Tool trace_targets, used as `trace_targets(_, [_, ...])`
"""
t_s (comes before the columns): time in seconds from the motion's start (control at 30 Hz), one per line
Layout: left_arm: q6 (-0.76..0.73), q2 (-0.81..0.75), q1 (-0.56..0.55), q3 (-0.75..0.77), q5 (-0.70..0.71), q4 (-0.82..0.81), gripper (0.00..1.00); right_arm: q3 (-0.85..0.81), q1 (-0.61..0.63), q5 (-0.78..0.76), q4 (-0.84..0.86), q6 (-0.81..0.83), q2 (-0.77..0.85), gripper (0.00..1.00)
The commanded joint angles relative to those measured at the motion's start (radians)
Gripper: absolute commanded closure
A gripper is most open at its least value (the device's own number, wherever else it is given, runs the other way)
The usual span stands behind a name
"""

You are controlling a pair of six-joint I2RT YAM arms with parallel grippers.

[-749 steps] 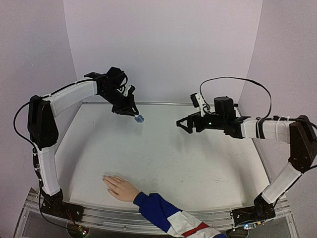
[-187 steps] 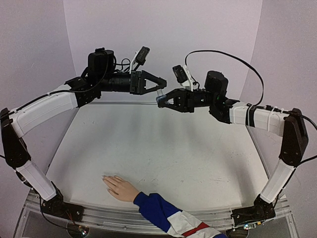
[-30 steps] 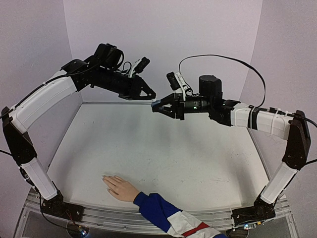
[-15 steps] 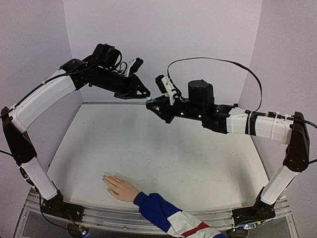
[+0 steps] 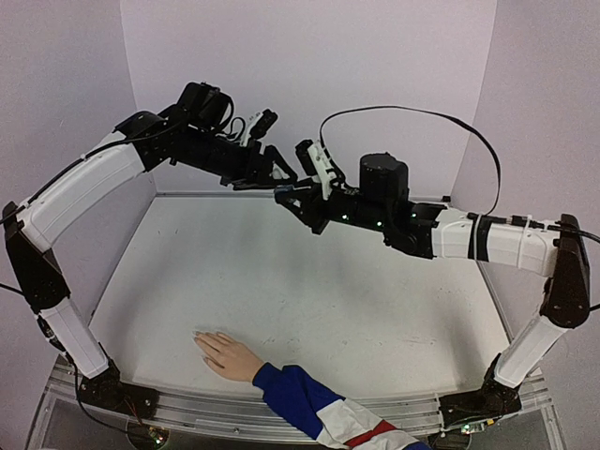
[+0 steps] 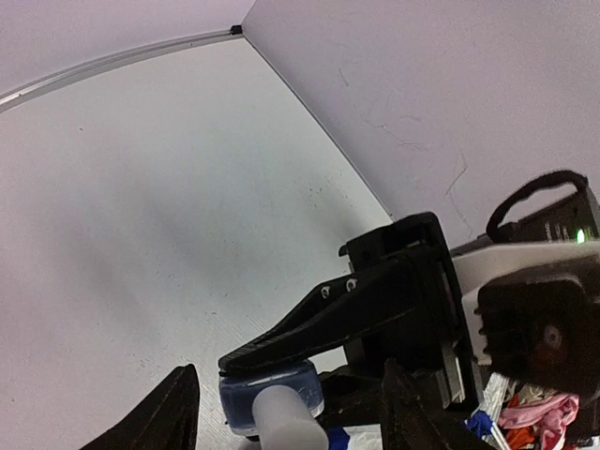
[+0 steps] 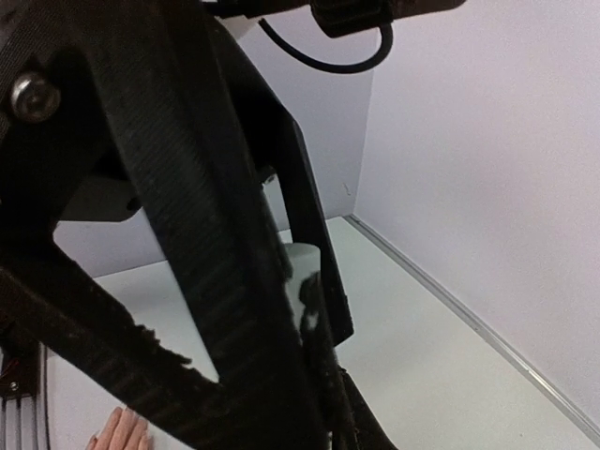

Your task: Paint the nails

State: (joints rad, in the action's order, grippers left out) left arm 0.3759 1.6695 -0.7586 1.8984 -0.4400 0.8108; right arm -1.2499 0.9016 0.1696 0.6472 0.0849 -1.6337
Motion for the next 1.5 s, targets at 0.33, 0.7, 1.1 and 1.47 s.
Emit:
trace_targets(0.33, [-0.005, -0.280, 0.018, -0.328, -0.134, -0.500, 0.03, -0.104, -0.176, 0.969, 0.164, -0.338, -0.047, 1.00])
trace_targets(0.7, [0.020, -0.250, 0.019, -0.345, -0.237, -0.613, 0.05, -0.111, -0.175, 1.008, 0.266, -0.432, -0.061, 1.00])
trace_targets(1.1, [0.021, -0.189, 0.015, -0.300, -0.348, -0.636, 0.17, -0.097, -0.176, 0.985, 0.287, -0.442, -0.047, 1.00])
trace_targets(1.47, [0.002, -0.210, 0.010, -0.343, -0.298, -0.634, 0.55, -0.092, -0.176, 0.919, 0.310, -0.451, -0.053, 1.00])
